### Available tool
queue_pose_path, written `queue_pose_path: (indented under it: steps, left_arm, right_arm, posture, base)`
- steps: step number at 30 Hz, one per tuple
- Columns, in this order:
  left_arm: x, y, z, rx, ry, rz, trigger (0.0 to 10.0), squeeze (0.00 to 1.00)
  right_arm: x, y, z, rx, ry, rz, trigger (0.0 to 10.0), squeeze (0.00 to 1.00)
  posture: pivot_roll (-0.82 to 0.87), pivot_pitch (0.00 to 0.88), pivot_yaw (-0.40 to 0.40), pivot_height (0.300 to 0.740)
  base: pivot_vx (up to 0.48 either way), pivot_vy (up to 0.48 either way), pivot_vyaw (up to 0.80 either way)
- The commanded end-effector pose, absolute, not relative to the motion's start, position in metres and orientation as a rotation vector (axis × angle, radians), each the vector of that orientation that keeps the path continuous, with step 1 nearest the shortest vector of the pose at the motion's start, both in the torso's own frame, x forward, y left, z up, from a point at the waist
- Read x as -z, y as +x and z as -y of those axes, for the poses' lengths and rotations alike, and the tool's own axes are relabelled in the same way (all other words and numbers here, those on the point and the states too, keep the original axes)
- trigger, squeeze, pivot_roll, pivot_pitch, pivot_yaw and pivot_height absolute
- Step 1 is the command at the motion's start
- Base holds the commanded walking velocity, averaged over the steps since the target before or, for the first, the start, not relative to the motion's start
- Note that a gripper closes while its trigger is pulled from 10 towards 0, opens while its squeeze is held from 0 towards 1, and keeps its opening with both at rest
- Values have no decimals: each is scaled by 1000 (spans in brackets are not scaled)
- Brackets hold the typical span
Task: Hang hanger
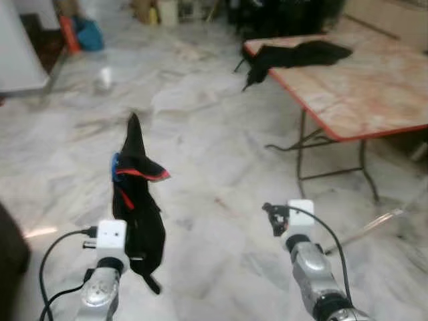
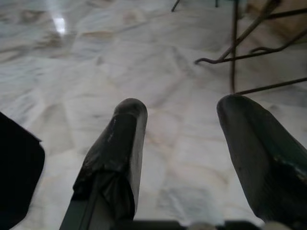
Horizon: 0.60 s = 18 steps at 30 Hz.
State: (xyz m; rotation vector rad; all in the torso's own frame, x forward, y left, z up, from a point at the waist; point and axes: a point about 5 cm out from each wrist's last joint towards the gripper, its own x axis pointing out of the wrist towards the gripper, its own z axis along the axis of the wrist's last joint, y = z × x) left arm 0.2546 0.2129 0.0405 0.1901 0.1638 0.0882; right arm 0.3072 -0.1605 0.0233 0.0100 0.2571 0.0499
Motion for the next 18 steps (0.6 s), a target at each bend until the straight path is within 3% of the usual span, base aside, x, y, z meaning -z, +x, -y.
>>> queue_pose_path:
  steps: [1,3,18]
  left_arm:
    - [-44,259,-211,-87,212,-148,10000,0]
    - [-44,258,-211,-94,198,-150,10000,0]
    - [-44,259,-211,-68,160,-140,10000,0]
  right_arm:
    - [-25,309,164,-41,5,-258,10000,0]
    - [-25,309,164,-42,4,-258,10000,0]
    - [-28,312,164,-43,-6,-257,10000,0]
  posture:
    - [7,42,-19,740]
    - [7,42,-19,740]
    - [4,53,-32,740]
  base:
    - [0,-364,-800]
    - [0,-311,-800]
    - [0,0,-800]
